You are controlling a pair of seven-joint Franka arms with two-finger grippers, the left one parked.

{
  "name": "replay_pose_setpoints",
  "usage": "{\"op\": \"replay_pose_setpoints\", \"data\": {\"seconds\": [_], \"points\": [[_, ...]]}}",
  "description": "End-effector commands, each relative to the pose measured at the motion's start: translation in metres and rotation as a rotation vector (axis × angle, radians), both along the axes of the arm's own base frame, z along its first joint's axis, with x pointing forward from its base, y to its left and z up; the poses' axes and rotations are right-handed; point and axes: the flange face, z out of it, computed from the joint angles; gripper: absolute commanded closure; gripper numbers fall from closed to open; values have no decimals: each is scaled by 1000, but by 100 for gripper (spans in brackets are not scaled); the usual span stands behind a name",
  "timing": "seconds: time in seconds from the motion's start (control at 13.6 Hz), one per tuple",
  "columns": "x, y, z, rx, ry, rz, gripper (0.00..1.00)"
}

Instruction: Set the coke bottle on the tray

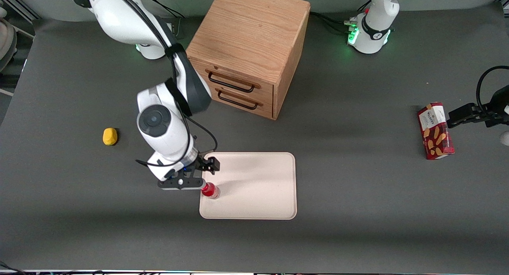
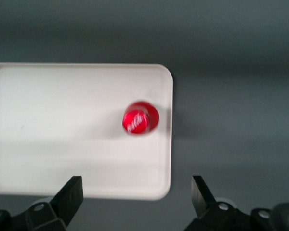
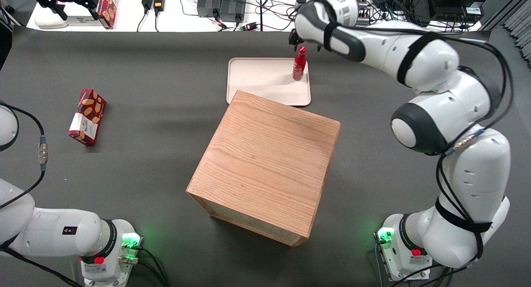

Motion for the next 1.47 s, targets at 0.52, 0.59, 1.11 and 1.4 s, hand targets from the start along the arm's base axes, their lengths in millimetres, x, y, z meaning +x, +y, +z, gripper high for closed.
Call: {"op": "replay_pose_setpoints", "data": {"seconds": [0.52, 0.59, 1.11, 1.4], "points": [[-83, -27, 182, -36, 154, 4, 0], [-89, -32, 195, -29, 151, 4, 0], [-95, -118, 235, 12, 185, -23, 0], [-111, -199, 245, 43, 211, 30, 0]]}}
